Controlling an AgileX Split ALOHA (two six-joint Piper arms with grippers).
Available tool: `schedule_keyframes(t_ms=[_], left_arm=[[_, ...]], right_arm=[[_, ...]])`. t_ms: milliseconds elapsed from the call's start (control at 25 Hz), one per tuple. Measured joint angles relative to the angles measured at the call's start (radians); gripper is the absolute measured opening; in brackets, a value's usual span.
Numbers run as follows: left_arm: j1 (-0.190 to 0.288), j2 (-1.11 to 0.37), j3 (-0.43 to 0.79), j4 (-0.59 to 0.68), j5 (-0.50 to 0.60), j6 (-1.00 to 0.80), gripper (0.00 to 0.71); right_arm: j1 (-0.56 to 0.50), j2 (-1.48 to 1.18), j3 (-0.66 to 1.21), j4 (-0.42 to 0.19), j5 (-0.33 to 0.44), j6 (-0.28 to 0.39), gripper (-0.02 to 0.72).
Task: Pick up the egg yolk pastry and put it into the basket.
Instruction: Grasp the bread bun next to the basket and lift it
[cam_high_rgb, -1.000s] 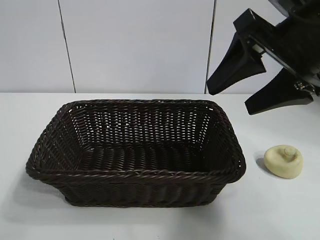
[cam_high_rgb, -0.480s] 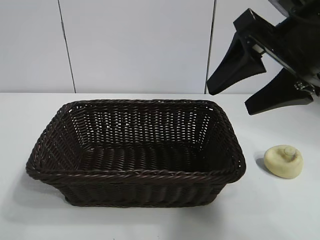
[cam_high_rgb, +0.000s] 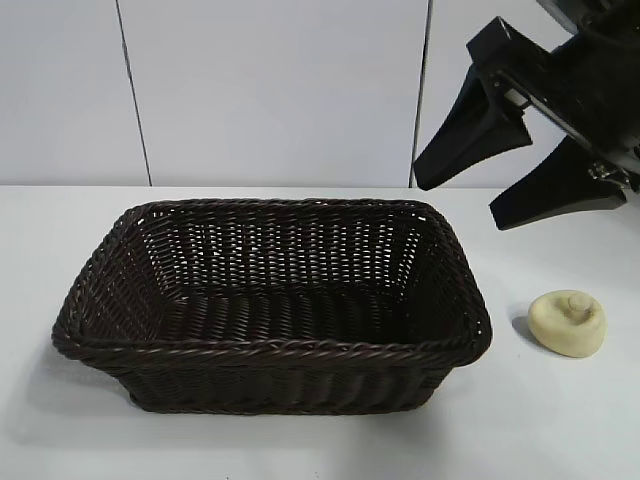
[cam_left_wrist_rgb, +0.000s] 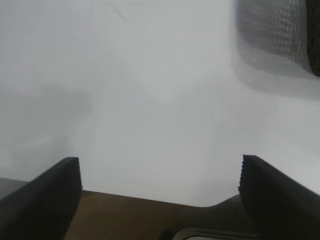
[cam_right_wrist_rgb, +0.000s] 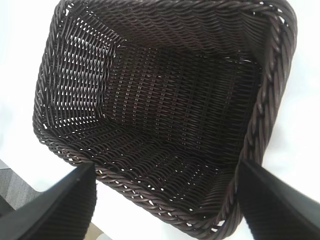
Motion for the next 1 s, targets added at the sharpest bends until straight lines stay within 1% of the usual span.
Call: schedule_keyframes(t_ms=[160,280,440,640,760,880,920,1000], left_arm=[[0.000,-0.099,0.000,0.000,0.000,0.000,0.624],[0.000,-0.215,0.000,0.000,0.002,-0.001,0.624],[0.000,-0.328,0.000,0.000,0.008,-0.001,0.624],[0.000,-0.401,0.000,0.000,0.011,-0.001,0.624],[0.000,-0.421,0.000,0.000,0.012,-0.001,0.624],[0.000,-0.421,0.000,0.000,0.012,-0.001,0.624],[0.000,-0.421,0.000,0.000,0.012,-0.001,0.624],[0.000,-0.421,0.000,0.001,0.012,-0.001,0.624]], right_arm=[[0.000,0.000,0.000,0.000,-0.002,0.000,0.561],[0.000,0.000,0.000,0.000,-0.002,0.000,0.561],[0.000,0.000,0.000,0.000,0.007,0.028,0.561],[0.000,0.000,-0.006,-0.001,0.023,0.059,0.561],[0.000,0.000,-0.030,-0.004,0.035,0.081,0.561],[0.000,0.000,-0.074,-0.035,0.059,0.110,0.561],[0.000,0.000,-0.093,-0.057,0.067,0.129,0.561],[0.000,0.000,-0.129,-0.123,0.083,0.179,0.561]])
